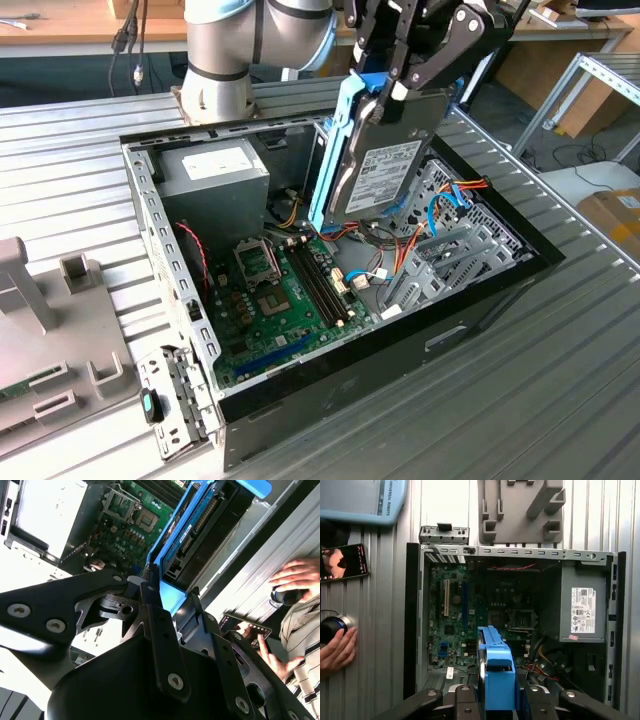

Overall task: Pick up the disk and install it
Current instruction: 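Pick up the disk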

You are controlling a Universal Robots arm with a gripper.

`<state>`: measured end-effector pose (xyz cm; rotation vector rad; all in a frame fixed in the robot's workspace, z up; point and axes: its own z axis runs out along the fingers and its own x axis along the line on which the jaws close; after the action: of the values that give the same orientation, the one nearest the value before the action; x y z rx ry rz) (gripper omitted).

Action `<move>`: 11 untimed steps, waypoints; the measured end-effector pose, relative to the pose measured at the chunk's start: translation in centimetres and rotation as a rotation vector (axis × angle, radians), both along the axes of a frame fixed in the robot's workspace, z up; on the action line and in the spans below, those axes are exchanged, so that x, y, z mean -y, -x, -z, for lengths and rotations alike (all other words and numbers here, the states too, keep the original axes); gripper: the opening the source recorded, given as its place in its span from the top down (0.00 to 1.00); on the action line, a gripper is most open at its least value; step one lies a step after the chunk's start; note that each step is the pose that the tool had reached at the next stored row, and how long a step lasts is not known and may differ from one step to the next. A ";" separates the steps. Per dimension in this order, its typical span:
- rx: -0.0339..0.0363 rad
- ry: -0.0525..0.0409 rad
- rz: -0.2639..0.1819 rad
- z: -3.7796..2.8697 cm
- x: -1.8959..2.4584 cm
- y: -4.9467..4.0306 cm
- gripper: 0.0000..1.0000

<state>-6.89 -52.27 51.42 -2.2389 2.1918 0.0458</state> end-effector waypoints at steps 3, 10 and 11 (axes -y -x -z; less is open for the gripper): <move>0.0000 0.0001 0.000 0.08 0.00 -2.93 0.64; 0.0000 0.0000 0.000 0.08 0.00 -3.39 0.64; 0.0001 0.0000 0.000 0.08 0.00 -3.39 0.64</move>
<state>-3.50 -52.27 51.34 -2.2389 2.1918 0.0458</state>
